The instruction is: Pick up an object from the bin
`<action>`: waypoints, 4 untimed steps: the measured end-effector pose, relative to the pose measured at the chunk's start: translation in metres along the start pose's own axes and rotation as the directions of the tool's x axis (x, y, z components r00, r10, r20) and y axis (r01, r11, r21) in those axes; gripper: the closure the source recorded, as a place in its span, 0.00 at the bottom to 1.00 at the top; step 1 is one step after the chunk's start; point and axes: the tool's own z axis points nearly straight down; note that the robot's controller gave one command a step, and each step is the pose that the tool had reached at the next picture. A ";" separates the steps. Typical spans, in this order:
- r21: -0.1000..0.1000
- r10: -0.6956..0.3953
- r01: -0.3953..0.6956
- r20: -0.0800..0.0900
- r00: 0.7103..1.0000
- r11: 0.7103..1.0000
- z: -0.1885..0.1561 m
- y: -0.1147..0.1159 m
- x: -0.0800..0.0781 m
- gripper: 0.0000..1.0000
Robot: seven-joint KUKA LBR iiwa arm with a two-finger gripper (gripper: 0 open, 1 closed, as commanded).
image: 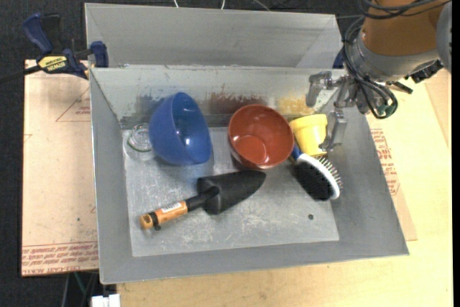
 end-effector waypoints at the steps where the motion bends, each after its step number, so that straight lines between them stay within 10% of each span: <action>1: 0.001 -0.006 0.006 0.006 1.000 1.000 0.054 -0.005 0.001 0.00; 2: 0.000 0.001 -0.001 -0.002 1.000 1.000 0.082 -0.003 0.003 0.00; 3: 0.001 -0.375 0.375 0.003 0.927 0.927 0.088 -0.005 0.005 0.00; 4: -0.002 -0.078 0.078 0.003 0.997 0.997 0.104 0.003 0.003 0.00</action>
Offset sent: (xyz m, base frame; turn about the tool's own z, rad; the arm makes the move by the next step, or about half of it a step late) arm -0.0012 0.0128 -0.0118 0.0721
